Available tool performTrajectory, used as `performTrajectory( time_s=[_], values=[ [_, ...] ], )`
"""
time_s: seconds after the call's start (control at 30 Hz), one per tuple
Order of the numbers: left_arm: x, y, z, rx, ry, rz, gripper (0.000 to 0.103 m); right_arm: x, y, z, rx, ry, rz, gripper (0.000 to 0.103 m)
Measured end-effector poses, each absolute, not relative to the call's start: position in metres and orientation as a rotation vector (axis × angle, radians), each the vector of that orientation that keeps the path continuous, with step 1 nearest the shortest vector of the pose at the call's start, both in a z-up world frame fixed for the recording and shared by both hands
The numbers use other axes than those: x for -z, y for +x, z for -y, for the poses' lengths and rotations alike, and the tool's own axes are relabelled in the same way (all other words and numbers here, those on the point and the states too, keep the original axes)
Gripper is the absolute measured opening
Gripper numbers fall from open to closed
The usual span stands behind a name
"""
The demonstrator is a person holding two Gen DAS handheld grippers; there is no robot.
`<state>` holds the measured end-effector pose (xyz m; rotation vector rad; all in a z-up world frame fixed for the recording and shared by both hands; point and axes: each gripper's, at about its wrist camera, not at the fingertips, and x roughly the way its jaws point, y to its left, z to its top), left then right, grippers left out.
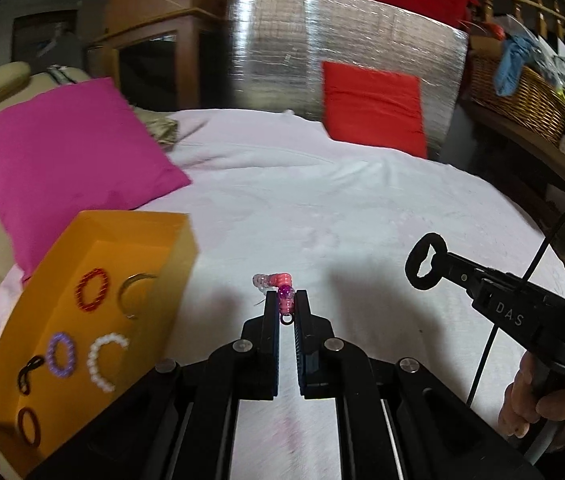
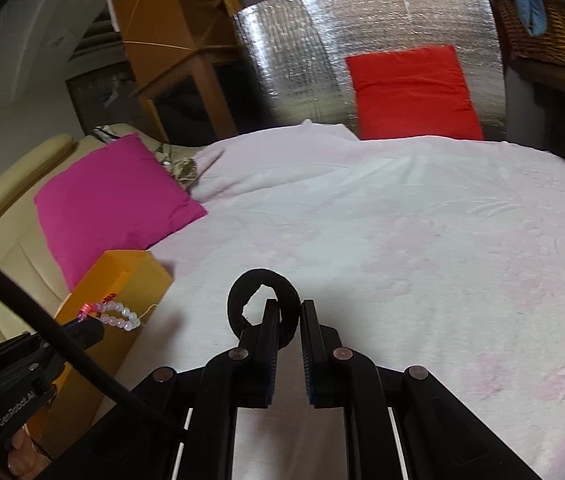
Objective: Organize jewelry
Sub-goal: 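Carry the pink-white bracelet with the left tool while the right tool carries the black ring to the box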
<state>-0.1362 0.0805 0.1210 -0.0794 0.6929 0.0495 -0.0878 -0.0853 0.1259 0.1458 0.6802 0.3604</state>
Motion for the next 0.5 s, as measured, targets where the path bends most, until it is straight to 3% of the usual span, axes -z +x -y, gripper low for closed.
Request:
performTrajectory(
  time_s=[0.5],
  values=[
    [-0.143, -0.185, -0.129, -0.206, -0.093, -0.631, 0.007, -0.129, -0.104, 0.026, -0.49, 0.172, -0.657, 0.012]
  ],
)
